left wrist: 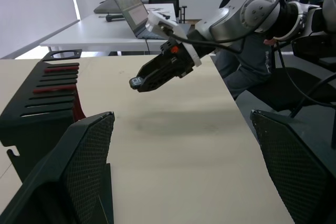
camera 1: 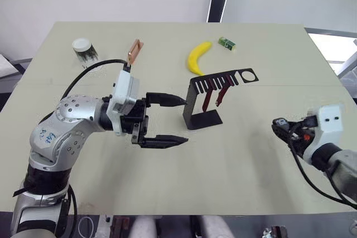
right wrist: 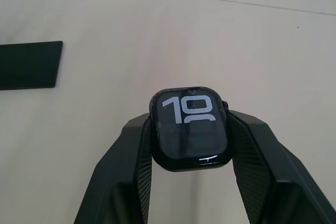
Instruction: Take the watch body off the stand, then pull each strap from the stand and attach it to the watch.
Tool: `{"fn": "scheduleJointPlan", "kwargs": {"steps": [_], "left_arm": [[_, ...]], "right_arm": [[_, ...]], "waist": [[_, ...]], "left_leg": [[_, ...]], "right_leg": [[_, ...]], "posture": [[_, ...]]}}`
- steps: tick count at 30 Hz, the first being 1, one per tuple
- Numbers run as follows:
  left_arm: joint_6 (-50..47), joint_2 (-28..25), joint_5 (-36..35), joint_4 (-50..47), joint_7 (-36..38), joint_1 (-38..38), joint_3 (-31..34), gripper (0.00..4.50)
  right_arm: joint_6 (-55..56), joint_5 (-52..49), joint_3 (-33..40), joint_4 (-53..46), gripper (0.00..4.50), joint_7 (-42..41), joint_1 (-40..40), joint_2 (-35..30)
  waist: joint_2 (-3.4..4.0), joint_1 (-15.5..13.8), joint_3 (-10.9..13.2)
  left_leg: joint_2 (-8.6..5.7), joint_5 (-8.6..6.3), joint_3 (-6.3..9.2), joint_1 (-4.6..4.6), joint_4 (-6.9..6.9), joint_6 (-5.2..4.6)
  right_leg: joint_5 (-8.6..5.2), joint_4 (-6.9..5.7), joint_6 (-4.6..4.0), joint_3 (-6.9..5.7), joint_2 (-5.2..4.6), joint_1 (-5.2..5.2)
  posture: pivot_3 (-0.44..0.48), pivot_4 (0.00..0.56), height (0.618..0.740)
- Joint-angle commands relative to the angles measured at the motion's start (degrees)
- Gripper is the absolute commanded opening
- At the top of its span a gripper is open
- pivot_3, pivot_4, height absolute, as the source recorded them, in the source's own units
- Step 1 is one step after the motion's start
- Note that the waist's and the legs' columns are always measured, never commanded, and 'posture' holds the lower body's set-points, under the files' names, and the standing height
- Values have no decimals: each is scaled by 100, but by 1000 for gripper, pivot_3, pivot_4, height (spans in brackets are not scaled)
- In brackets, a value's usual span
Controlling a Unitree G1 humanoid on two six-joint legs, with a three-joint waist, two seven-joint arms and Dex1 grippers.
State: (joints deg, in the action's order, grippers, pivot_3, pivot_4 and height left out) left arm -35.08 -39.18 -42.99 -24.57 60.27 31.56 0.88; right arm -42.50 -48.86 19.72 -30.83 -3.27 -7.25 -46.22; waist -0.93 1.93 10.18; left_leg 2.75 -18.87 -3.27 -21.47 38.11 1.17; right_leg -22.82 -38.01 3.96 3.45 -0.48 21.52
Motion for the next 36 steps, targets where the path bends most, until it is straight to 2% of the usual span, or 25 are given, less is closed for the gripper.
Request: {"fn": "scheduleJointPlan", "kwargs": {"steps": [1,14,36], "left_arm": [[-32,-96,-95,-247,33,-21,32,4500],[-122,-204,-110,-300,76,-101,66,4500],[29,-103,-33,-251,32,-50,61,4500]], "right_arm": [[435,730,-298,212,1611,-188,49,273],[258,1602,-441,624,1611,-245,307,945],[147,1915,-206,1045,1611,-795,378,1137]], "waist": [[0,-11,0],[0,-19,0],[0,-20,0]], "left_leg": [[0,0,0,1,0,0],[-1,0,-2,3,2,0],[-3,0,-3,8,9,-1]], "right_leg": [[0,-1,0,0,0,0],[0,-11,0,1,-2,1],[0,-32,0,1,-3,2]], "posture": [[0,150,740],[0,150,740],[0,150,740]]}}
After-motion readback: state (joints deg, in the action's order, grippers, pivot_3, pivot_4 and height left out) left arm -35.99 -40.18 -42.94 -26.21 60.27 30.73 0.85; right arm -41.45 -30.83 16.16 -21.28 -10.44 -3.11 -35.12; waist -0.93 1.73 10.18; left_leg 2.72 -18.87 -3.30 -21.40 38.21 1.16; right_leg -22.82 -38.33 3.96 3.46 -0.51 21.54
